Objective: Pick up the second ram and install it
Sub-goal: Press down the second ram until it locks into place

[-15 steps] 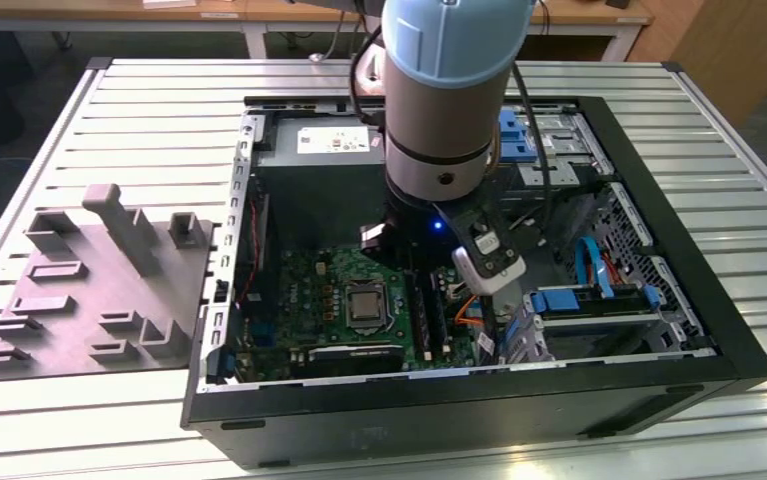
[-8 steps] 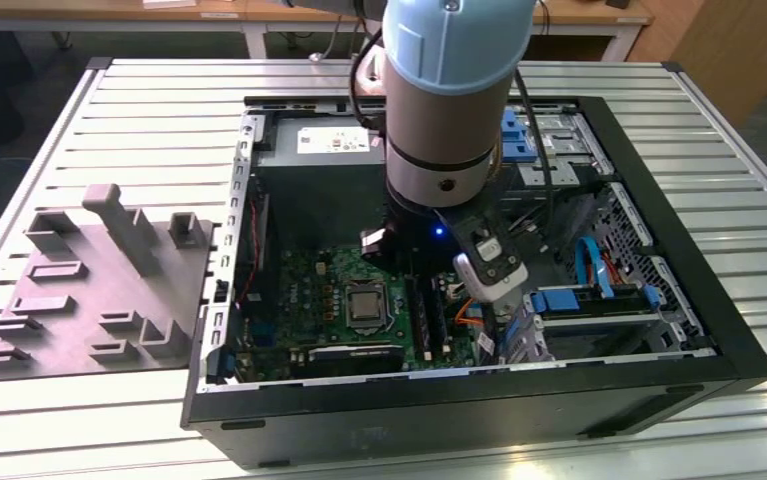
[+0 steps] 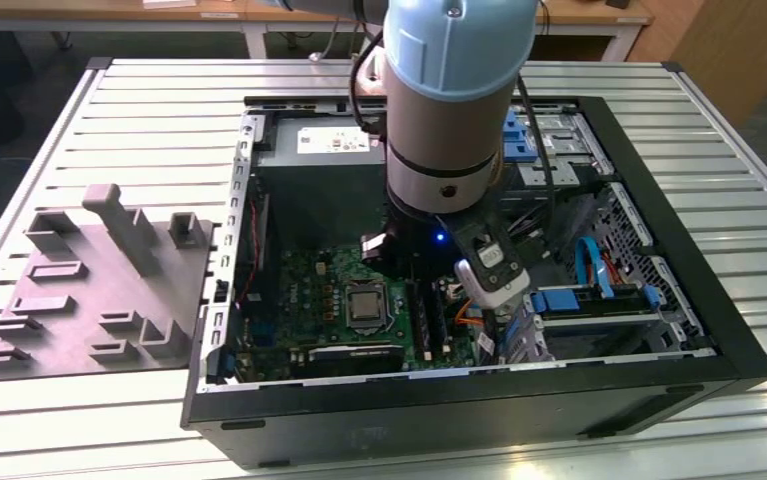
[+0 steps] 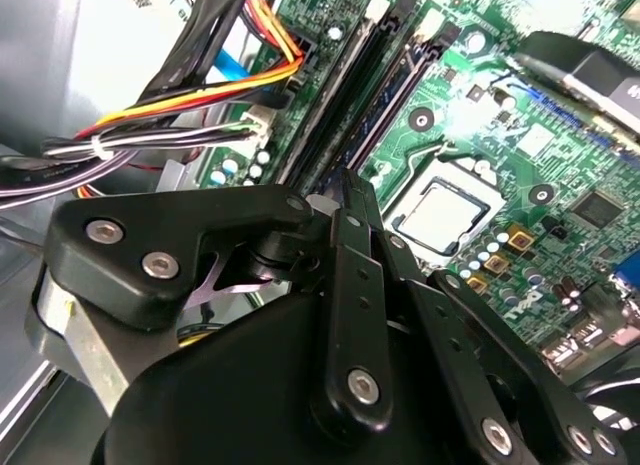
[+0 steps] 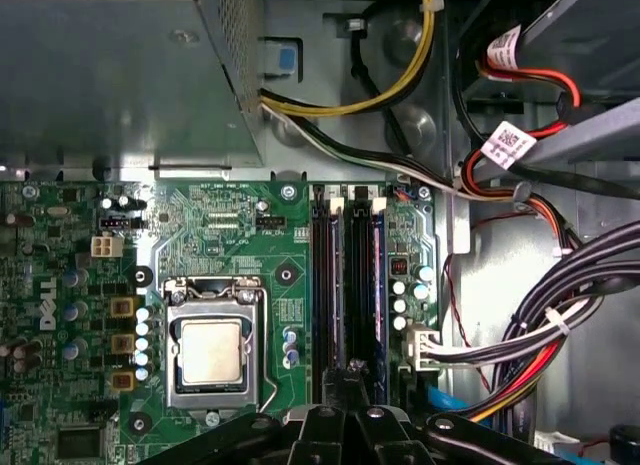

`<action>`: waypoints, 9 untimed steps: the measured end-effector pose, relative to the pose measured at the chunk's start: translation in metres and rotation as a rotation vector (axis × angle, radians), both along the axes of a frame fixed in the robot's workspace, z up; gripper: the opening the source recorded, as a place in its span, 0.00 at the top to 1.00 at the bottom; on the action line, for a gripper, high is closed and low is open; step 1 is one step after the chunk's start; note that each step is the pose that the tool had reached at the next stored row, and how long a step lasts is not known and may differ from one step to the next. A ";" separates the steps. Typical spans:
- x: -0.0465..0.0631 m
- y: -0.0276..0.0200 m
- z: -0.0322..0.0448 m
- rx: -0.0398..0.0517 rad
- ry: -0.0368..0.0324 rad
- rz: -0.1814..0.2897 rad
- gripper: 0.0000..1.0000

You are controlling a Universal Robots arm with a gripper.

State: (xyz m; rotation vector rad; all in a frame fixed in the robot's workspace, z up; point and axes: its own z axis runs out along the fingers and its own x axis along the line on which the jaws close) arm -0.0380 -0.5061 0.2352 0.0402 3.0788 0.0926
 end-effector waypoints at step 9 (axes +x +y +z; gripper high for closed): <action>0.000 -0.0097 0.0000 0.0000 0.0000 0.000 0.90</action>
